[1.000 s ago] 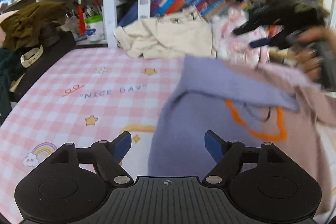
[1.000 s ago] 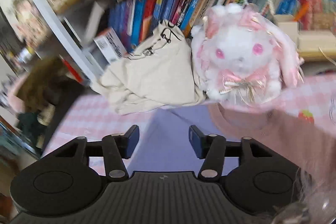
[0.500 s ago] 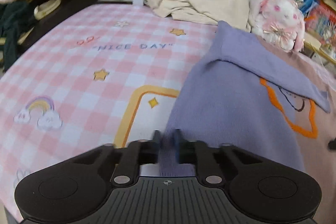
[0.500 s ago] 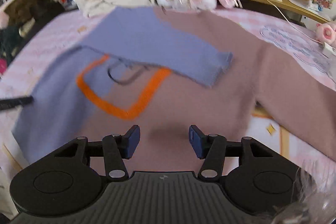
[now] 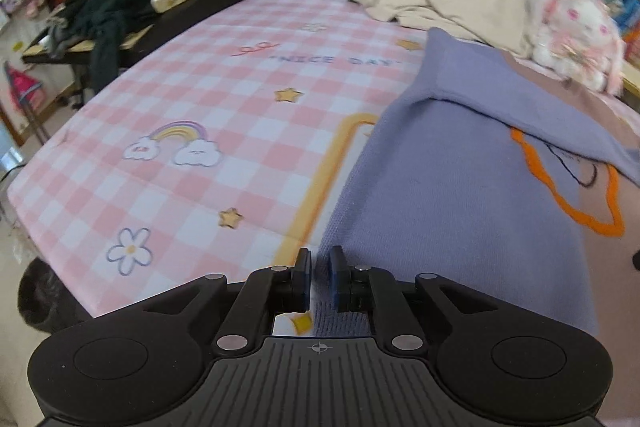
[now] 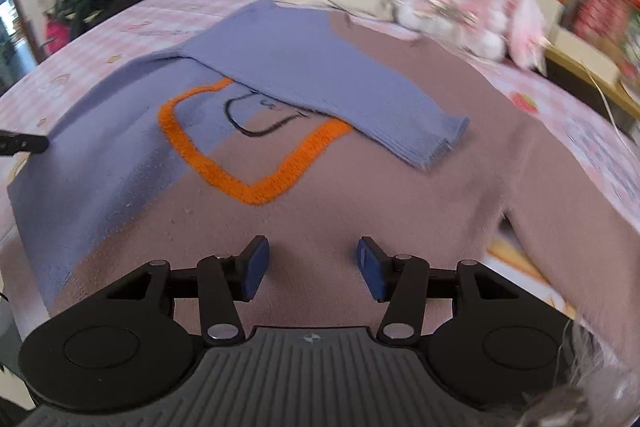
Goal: Fold clothes
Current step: 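Lay the sweater flat on the mat and open both grippers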
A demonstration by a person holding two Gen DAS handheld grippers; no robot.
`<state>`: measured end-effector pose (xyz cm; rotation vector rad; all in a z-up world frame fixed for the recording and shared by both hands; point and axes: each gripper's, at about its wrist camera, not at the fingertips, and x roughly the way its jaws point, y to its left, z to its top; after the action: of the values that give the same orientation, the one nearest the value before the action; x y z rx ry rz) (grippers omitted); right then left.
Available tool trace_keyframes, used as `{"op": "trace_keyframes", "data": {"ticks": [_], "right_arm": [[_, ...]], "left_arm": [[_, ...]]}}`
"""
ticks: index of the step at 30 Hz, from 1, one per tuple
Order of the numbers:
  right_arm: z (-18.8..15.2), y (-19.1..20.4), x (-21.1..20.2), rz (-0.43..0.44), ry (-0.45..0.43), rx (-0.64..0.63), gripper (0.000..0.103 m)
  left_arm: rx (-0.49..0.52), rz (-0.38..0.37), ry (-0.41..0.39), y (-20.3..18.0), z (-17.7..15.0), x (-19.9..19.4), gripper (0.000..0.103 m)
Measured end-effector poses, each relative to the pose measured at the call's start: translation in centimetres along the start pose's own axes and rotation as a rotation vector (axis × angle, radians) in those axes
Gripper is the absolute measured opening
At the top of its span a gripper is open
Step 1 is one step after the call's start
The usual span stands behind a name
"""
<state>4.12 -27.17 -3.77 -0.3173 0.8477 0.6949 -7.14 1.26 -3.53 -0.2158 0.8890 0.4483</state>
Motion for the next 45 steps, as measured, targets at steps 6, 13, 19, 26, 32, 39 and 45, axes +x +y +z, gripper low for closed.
{"op": "trace_keyframes", "data": {"ticks": [6, 13, 19, 26, 32, 39, 45], "right_arm": [[0.5, 0.1, 0.5, 0.05, -0.018, -0.046, 0.049], [-2.1, -1.3, -1.5, 0.053, -0.034, -0.045, 0.053], [-3.3, -1.8, -2.8, 0.017, -0.008, -0.018, 0.053], [-4.3, -1.6, -3.4, -0.012, -0.026, -0.054, 0.052], [-4.4, -1.6, -3.4, -0.02, -0.03, -0.032, 0.052], [-4.3, -1.3, -3.7, -0.077, 0.005, 0.061, 0.055], [-3.9, -1.5, -3.4, -0.145, 0.041, 0.243, 0.066]], "left_arm": [[0.112, 0.09, 0.012, -1.7, 1.4, 0.1, 0.015], [0.386, 0.018, -0.195, -10.3, 2.8, -3.6, 0.052], [0.636, -0.177, -0.217, -20.4, 3.0, -1.6, 0.056], [0.95, -0.252, -0.268, -28.5, 1.1, 0.1, 0.056], [1.15, -0.262, -0.358, -32.2, -0.4, 0.9, 0.05], [1.18, -0.328, -0.357, -32.4, 0.0, 1.9, 0.008], [0.79, -0.348, -0.365, -25.3, 7.6, 1.5, 0.006]]}}
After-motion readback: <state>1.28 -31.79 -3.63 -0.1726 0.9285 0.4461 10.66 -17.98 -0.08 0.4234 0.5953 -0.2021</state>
